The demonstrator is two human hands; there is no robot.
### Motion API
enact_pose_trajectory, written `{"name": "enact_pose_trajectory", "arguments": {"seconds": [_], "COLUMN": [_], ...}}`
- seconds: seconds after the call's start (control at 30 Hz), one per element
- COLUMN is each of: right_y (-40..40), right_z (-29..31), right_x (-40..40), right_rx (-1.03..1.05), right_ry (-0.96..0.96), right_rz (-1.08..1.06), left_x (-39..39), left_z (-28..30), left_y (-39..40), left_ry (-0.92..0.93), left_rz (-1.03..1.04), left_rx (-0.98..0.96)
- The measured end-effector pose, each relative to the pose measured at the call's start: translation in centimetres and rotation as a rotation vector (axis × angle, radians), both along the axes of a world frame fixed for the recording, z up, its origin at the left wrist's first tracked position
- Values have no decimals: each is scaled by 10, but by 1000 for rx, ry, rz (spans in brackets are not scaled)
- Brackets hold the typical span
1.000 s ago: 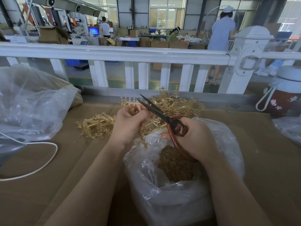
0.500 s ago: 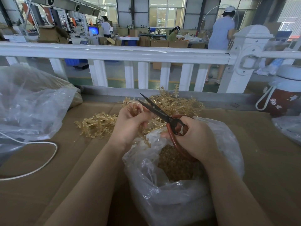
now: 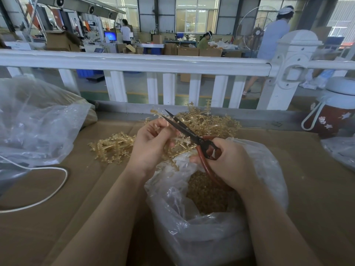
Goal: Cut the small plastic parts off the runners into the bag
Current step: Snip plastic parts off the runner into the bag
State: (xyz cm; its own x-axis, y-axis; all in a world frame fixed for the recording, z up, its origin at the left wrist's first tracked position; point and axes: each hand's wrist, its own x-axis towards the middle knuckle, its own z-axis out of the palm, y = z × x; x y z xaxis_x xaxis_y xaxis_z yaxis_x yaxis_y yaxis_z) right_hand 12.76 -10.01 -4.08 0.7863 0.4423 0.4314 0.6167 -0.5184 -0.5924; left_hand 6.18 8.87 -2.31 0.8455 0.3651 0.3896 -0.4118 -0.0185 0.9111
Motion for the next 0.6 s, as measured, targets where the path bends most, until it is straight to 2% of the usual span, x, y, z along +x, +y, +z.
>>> {"name": "enact_pose_trajectory", "arguments": {"seconds": [0.6], "right_y": [2], "right_z": [0], "right_x": [1], "right_rx": [-5], "right_ry": [35], "right_rz": [0], "left_x": [1], "left_z": [0], "left_y": [-11], "left_ry": [-48], "left_rz": [-56], "left_rx": [51]}}
